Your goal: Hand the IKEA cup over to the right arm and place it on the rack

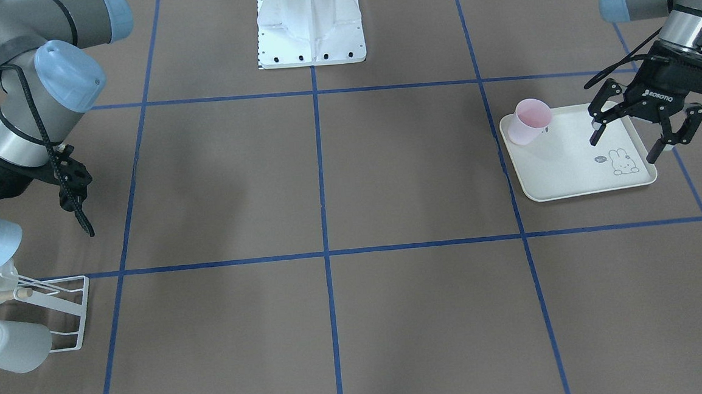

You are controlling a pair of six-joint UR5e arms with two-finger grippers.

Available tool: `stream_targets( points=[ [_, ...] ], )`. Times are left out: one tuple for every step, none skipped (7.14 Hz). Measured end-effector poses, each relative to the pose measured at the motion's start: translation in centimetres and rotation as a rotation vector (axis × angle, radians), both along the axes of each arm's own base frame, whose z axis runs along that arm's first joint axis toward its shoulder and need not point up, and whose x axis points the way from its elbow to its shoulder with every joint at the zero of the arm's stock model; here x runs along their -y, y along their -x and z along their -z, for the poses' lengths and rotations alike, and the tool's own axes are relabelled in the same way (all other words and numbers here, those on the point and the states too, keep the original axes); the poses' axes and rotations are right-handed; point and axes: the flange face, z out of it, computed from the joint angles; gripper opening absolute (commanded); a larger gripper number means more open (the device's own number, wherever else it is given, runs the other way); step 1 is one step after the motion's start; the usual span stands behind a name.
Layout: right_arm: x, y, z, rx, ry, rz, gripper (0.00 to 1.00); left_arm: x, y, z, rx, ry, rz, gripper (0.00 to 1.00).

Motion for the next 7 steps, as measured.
stream_targets(
  points=[
    [0.1, 0.1, -0.2, -0.002, 0.002, 0.000, 0.06, 0.0, 0.0, 0.0, -0.003, 0.001, 0.001, 1.00],
    [0.2, 0.3, -0.5, -0.006, 0.006, 0.001, 0.10, 0.0, 0.0, 0.1, -0.004, 0.000, 0.002, 1.00],
    [0.4, 0.5, -0.9, -0.009, 0.007, 0.002, 0.12, 0.0, 0.0, 0.1, -0.005, 0.000, 0.002, 1.00],
    [0.6, 0.8, -1.4, -0.007, 0.005, 0.003, 0.13, 0.0, 0.0, 0.1, -0.005, 0.000, 0.002, 1.00],
    [0.9, 1.2, -1.9, -0.004, 0.002, 0.004, 0.17, 0.0, 0.0, 0.0, -0.005, 0.000, 0.002, 1.00],
    [1.1, 1.5, -2.4, -0.002, 0.000, 0.006, 0.24, 0.0, 0.0, 0.0, -0.005, 0.001, 0.001, 1.00],
    [1.1, 1.9, -2.6, -0.004, -0.002, 0.010, 0.38, 0.0, -0.1, 0.0, -0.005, 0.001, 0.001, 1.00]
  ],
)
